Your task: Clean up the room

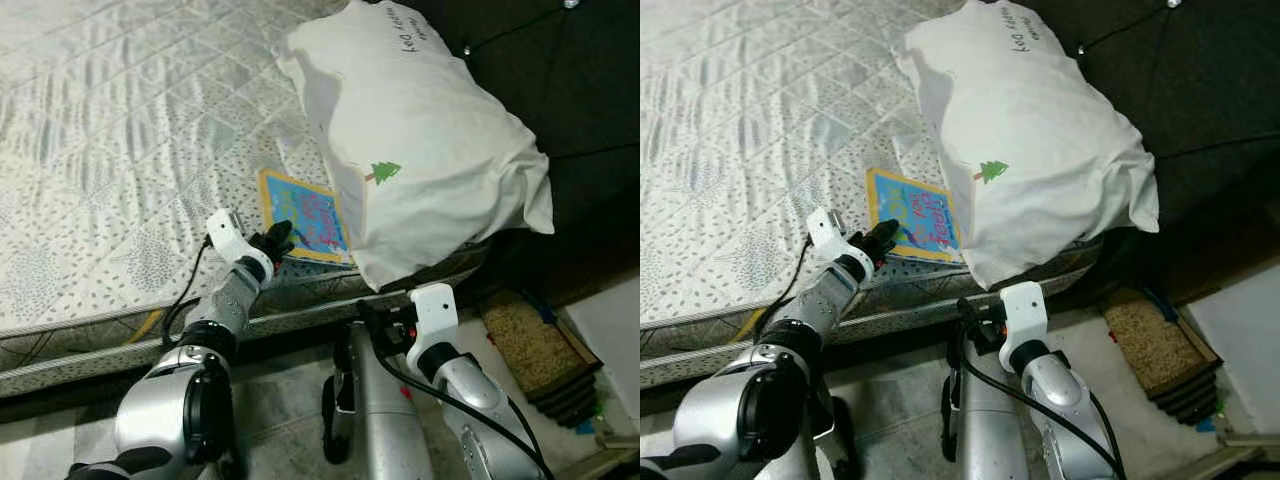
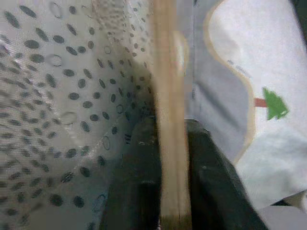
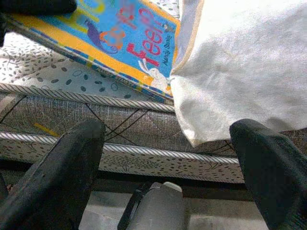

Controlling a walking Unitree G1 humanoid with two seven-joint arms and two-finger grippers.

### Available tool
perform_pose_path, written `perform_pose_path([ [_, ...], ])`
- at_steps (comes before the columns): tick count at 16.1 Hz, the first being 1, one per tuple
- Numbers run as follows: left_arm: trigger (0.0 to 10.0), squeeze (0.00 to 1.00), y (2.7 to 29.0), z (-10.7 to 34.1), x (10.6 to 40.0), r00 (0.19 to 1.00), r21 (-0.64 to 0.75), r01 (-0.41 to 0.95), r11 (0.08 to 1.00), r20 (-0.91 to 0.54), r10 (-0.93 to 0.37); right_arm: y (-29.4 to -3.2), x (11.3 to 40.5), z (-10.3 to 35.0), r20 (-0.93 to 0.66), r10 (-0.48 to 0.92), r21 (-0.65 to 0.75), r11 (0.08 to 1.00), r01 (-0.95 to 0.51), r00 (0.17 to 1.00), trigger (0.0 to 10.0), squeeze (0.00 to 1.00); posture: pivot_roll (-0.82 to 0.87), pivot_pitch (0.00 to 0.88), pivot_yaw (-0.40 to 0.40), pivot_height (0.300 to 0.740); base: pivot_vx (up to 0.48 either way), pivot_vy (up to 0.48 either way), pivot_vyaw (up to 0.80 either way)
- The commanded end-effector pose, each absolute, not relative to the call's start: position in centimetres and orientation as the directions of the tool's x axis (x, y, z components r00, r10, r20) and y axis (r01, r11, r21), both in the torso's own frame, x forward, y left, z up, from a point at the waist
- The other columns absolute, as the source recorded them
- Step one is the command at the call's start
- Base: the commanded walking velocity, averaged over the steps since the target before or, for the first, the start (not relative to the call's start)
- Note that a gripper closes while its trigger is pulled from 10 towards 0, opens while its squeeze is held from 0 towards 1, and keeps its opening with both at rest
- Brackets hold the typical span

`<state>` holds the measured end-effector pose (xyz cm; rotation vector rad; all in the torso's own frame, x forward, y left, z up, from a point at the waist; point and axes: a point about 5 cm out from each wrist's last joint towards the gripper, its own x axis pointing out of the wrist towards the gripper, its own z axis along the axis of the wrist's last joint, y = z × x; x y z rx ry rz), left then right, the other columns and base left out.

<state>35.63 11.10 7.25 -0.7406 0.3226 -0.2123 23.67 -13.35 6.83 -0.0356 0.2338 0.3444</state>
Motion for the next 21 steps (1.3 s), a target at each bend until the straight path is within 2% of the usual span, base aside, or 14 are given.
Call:
perform_pose_path([
  [1,10.0,1.00,11.1,6.8,35.5,0.925,-0.670,0.059,0.740,-0.243,-0.294,-14.1,23.5,6.6,-0.254,0.304,-0.005,0.949,-0.316,0.918,10.0,0.00,-0.18,0.198,-0.155,0.543,0.000,0.000,0.00],
  [13,10.0,1.00,12.9,6.3,35.4,0.928,-0.598,-0.001,0.801,-0.298,-0.222,-14.6,24.4,6.8,-0.240,0.306,-0.021,0.947,-0.320,0.921,10.0,0.00,-0.17,0.191,-0.161,0.543,0.000,0.000,0.00],
  [21,10.0,1.00,13.9,5.7,35.0,0.925,-0.552,-0.036,0.833,-0.335,-0.182,-14.0,24.7,6.7,-0.217,0.317,0.026,0.947,-0.319,0.923,10.0,0.00,-0.14,0.190,-0.149,0.543,0.000,0.000,0.00],
])
